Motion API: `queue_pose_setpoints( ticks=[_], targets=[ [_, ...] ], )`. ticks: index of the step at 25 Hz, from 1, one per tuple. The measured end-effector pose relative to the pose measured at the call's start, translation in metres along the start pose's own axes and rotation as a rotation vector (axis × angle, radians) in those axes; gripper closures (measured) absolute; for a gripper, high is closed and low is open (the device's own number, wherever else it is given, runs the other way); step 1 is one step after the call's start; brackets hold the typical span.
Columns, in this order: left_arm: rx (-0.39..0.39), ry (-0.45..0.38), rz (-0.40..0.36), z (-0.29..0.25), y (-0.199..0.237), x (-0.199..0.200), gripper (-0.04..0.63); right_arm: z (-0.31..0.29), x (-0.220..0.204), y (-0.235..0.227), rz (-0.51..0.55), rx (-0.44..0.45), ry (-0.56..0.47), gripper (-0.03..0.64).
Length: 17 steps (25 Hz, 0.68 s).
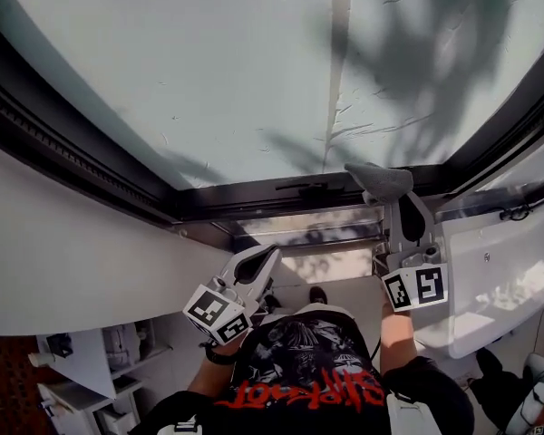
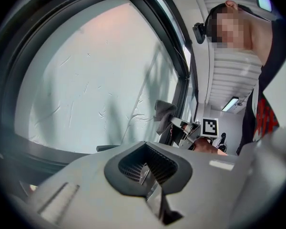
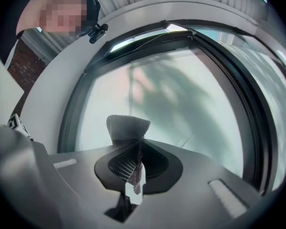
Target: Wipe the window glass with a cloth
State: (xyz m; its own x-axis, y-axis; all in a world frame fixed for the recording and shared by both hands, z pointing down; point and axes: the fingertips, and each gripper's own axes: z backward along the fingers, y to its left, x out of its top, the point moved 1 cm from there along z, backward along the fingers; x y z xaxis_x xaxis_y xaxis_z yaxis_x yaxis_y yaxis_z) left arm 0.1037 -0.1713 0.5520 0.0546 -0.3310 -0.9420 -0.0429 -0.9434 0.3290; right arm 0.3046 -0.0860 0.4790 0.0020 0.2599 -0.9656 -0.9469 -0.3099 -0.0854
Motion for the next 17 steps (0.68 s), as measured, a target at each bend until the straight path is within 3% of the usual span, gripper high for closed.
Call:
queue_pose_setpoints(
  ticks=[6, 11, 14, 17],
  targets=[
    [0.074, -0.049, 0.044, 0.029, 0.026, 0.011, 0.589, -0.015, -0.023, 0.046, -0.061, 0.069, 0.085, 0.601],
    [0.066, -0.064, 0.063, 0.058, 0.035, 0.01, 0.589, -0.028, -0.028, 0.077, -0.076, 0.104, 0.12, 0.601],
    [0.107, -0.093, 0.144, 0.081, 0.052, 0.007, 0.579, -0.037, -0.03, 0.093, -0.088, 0.104, 0.141, 0.601],
    [0.138, -0.104, 0.233, 0.103, 0.063, 0.003, 0.509, -0.039, -0.028, 0.107, -0.043, 0.085, 0.169, 0.601]
  ],
)
